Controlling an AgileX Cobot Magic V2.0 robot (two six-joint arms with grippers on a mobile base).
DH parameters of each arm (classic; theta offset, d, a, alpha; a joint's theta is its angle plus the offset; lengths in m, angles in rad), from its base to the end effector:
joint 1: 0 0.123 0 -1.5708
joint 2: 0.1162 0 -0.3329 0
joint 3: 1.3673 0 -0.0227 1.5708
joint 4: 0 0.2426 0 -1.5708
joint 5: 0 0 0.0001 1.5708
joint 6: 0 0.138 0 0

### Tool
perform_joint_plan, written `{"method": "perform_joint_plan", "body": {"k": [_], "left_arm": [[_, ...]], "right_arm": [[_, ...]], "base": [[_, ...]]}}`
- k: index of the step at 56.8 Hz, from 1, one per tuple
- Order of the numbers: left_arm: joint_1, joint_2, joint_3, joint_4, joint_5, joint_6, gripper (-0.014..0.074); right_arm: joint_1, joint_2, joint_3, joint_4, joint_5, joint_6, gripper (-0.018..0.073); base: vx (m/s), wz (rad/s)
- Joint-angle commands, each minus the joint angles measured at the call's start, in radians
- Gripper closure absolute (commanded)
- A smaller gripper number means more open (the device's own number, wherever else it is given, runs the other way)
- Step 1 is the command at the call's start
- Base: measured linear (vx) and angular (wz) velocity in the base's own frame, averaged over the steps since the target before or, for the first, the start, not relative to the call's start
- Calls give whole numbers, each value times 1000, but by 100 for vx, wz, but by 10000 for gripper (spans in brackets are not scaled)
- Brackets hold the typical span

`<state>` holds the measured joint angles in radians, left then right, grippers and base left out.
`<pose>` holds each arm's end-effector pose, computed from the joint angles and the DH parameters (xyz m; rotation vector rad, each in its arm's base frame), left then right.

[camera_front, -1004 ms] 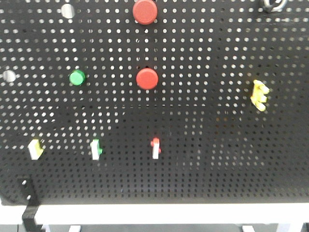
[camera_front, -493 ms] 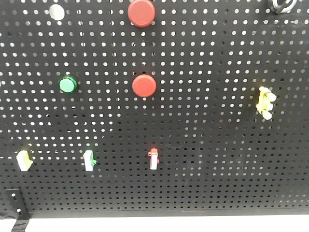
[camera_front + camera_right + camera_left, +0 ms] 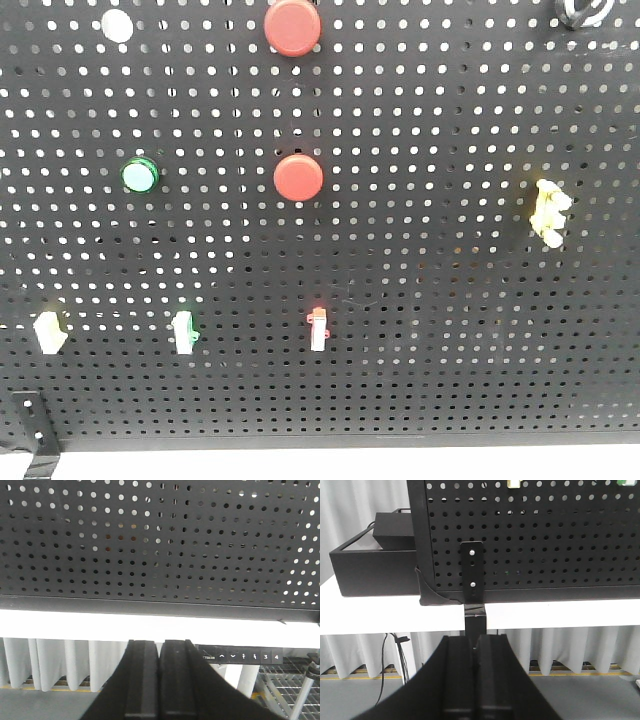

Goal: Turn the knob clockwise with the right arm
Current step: 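Raise the right gripper up toward the face of the pegboard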

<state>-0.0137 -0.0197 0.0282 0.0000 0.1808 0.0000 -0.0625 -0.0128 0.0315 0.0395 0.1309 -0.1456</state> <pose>0.0460 -0.0006 0.1826 0.0115 1.6728 -0.0104 0.0470 -0.0022 0.1880 -0.0399 1.6340 -0.1254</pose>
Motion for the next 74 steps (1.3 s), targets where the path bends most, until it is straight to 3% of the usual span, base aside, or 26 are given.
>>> {"method": "perform_joint_plan", "body": {"k": [1,20,37,44,59,74], "left_arm": [[-3,-9,26,-7,-81,0,603],[-3,-9,26,-7,-81,0,603],[-3,-9,26,-7,-81,0,603],[-3,-9,26,-7,-81,0,603],[-3,-9,26,-7,-81,0,603],[-3,-9,26,-7,-81,0,603]], "right_arm": [[2,-7,10,-9,-104,-8,568],[2,-7,8,19,-296,-7,566],[2,-7,7,341,-300,14,529],[2,-7,7,413,-307,14,499],[2,-7,-36,410,-420,42,489],[2,30,-300,269,-87,26,484]], "base": [[0,0],[0,0],[0,0],[0,0],[0,0],[0,0]]}}
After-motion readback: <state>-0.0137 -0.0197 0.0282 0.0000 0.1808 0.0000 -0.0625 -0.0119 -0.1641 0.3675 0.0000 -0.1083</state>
